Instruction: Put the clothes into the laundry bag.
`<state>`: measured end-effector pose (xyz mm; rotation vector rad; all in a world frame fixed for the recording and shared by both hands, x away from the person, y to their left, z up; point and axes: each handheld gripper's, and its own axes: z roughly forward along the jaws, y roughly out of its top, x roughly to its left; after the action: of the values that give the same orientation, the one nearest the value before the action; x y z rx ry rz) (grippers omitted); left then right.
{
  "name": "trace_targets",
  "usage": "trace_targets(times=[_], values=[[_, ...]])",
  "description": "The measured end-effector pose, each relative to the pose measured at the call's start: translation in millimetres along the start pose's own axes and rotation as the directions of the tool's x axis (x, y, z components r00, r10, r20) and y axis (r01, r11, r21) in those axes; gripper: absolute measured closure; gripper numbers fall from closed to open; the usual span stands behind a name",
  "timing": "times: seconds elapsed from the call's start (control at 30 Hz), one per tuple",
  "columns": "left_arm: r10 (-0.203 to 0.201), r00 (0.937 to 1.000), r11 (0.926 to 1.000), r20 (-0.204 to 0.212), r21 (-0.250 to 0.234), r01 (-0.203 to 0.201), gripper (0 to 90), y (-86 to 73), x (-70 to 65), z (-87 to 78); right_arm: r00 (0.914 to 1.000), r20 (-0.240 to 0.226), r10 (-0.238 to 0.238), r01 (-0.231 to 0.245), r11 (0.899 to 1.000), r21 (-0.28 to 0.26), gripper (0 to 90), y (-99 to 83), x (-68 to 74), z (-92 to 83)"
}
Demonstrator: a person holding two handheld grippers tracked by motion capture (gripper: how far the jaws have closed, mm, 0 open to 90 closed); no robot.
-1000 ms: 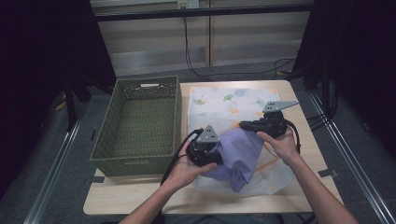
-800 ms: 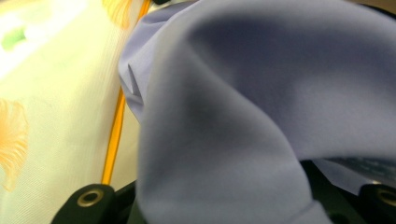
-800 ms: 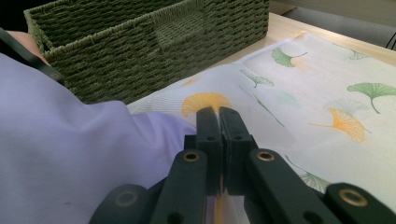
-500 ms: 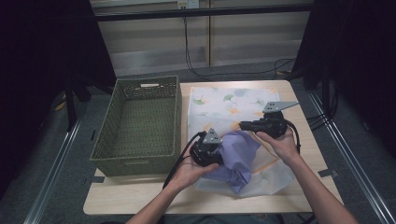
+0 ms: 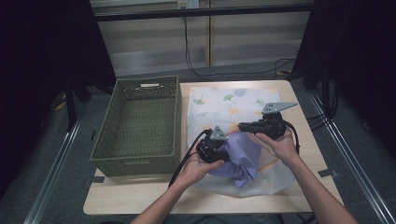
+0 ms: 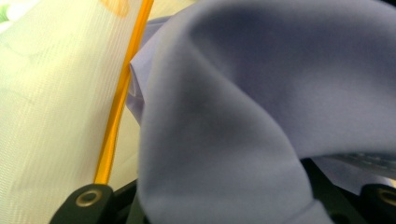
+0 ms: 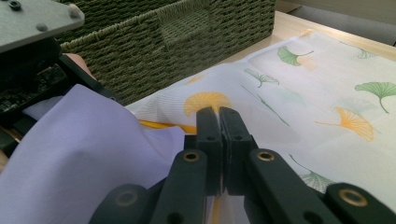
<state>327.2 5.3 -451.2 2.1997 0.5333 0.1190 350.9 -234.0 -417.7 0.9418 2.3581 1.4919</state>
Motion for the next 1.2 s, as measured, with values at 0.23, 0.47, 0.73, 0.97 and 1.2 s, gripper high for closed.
trace_targets(times=[0.23, 0.47, 0.73, 0.97, 1.2], values=[[0.047, 0.9989, 0.9983, -0.004, 0.035, -0.047, 70.5, -7.5, -4.9, 4.4, 1.0, -0.007, 0.002, -0.002, 1.0, -0.003, 88.2, -1.1, 0.9, -1.0], [0.053, 0.9986, 0.9946, 0.006, 0.089, -0.054, 69.6, -16.4, -5.4, 18.6, 0.9999, -0.011, 0.004, -0.004, 1.0, 0.009, 88.2, -3.9, 1.3, 0.3], [0.113, 0.9936, 0.9827, 0.003, 0.147, -0.112, 68.1, -25.0, -13.0, 32.7, 1.0, -0.008, -0.002, 0.002, 1.0, 0.016, 88.1, -4.4, 2.7, 0.5], [0.114, 0.993, 0.9824, 0.03, 0.146, -0.117, 64.4, -25.6, -11.4, 32.2, 0.9999, -0.012, 0.001, -0.001, 1.0, 0.017, 88.1, -4.5, 2.2, 1.6], [0.057, 0.9979, 0.9948, 0.03, 0.083, -0.059, 40.3, -17.6, -10.6, 19.4, 1.0, -0.008, 0.004, -0.004, 1.0, 0.011, 88.1, -4.3, 0.6, -0.5]])
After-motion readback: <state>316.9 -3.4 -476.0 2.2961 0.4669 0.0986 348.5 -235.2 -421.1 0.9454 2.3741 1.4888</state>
